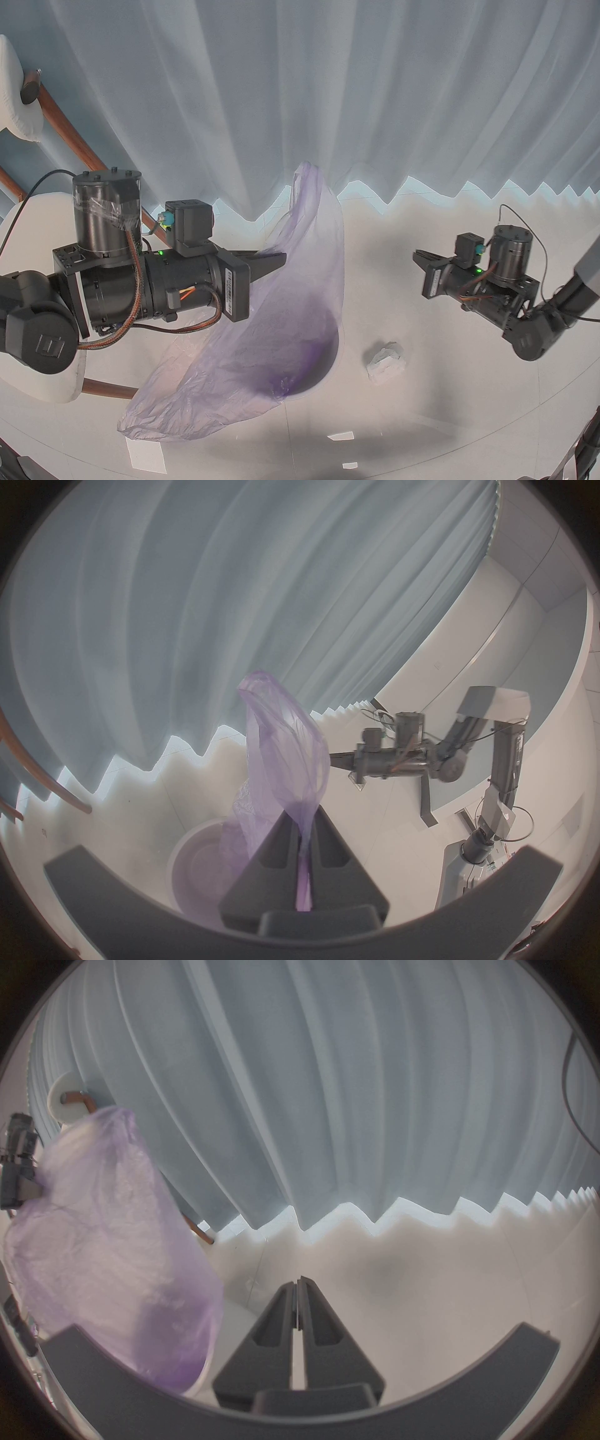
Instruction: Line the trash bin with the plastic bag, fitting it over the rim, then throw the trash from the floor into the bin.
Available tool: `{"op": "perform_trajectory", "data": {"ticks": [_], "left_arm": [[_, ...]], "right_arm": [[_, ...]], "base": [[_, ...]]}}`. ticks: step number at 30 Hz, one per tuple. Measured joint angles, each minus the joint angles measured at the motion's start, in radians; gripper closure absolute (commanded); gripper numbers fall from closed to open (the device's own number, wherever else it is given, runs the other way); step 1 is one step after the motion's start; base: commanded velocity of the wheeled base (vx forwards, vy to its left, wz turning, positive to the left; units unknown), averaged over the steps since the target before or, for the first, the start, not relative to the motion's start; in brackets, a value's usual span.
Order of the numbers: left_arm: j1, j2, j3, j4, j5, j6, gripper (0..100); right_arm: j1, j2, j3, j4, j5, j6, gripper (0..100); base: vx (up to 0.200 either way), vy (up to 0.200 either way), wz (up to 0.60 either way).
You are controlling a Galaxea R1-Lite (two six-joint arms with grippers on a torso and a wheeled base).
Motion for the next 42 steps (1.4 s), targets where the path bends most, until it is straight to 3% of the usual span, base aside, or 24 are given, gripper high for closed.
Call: {"op": "perform_trajectory", "data": {"ticks": [9,13,20,30,37,42], "left_arm": [[-0.010,0.009,-0.009,-0.003,-0.002,0.006,100],[-0.014,0.011,-0.011,-0.003,-0.003,0.007,100],[-0.017,0.016,-0.017,-0.004,-0.002,0.007,100],[-0.011,0.037,-0.047,-0.004,0.000,0.004,100],[-0.003,0.067,-0.077,-0.004,0.000,0.003,100],[0.000,0.090,-0.095,-0.004,0.002,0.002,100]], "right_arm": [[0.078,0.247,-0.320,-0.061,-0.023,-0.062,100],[0.122,0.314,-0.412,-0.073,0.014,-0.083,100],[0.229,0.359,-0.450,-0.080,0.069,-0.092,100],[0.395,0.357,-0.449,-0.073,0.072,-0.092,100],[0.421,0.383,-0.417,-0.077,0.038,-0.092,100],[0.358,0.397,-0.416,-0.076,-0.011,-0.090,100]], "base": [[0.000,0.000,0.00],[0.000,0.000,0.00],[0.000,0.000,0.00],[0.000,0.000,0.00],[0.000,0.000,0.00],[0.000,0.000,0.00]]}}
